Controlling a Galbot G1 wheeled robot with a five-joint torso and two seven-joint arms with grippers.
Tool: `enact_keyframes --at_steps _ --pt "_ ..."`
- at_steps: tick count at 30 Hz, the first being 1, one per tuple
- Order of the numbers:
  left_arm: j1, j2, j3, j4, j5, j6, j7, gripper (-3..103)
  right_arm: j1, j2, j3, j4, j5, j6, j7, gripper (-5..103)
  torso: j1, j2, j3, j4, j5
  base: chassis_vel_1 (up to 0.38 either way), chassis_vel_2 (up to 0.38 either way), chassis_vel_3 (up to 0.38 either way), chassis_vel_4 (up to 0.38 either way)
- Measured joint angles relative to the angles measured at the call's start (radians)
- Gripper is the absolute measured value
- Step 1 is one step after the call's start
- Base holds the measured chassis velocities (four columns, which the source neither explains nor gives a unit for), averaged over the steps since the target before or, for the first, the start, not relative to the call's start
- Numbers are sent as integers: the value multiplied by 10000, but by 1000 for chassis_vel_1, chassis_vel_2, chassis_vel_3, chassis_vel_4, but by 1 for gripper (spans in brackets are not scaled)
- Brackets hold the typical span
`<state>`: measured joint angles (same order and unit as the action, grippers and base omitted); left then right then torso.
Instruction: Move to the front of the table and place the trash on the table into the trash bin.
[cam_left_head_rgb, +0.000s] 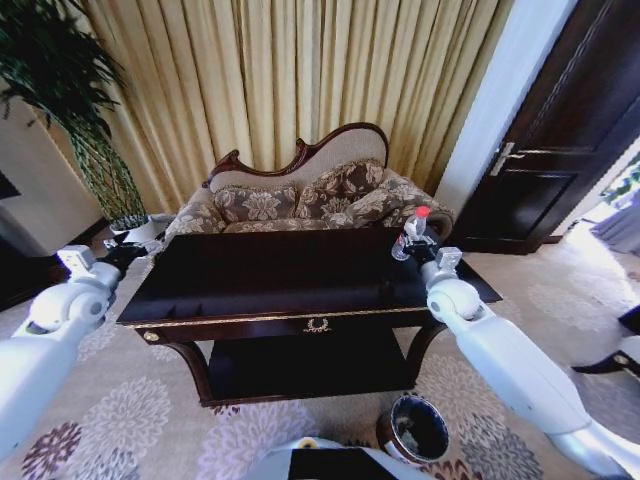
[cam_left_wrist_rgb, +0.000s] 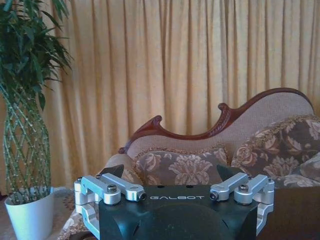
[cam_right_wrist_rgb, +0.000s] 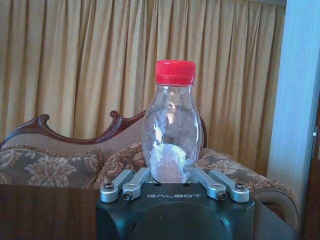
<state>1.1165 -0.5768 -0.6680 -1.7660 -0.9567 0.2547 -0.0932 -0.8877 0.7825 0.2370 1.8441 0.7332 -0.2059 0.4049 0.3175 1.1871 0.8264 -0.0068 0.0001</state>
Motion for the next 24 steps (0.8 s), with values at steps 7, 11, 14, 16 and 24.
enact_keyframes --at_steps 7,11,14,16,24 --pt "-19 -3 62 -168 5 69 6 100 -261 65 27 315 -12 -1 110 24 0 0 0 -2 3 0 0 0 0" --pt "-67 -50 147 -82 114 64 -24 100 -389 59 38 485 -22 -19 117 24 0 0 0 -1 1 0 0 0 0" --pt "-76 -101 174 -62 134 64 -49 100 -428 52 31 545 -89 -27 105 24 0 -1 0 -1 1 0 0 0 0" --pt "-70 -103 176 -75 137 64 -50 100 -435 52 21 590 -80 -28 116 24 0 0 0 -2 2 0 0 0 0" --pt "-17 -150 172 -191 163 39 -22 100 -570 59 17 703 -63 19 118 24 0 0 0 -1 1 0 0 0 0"
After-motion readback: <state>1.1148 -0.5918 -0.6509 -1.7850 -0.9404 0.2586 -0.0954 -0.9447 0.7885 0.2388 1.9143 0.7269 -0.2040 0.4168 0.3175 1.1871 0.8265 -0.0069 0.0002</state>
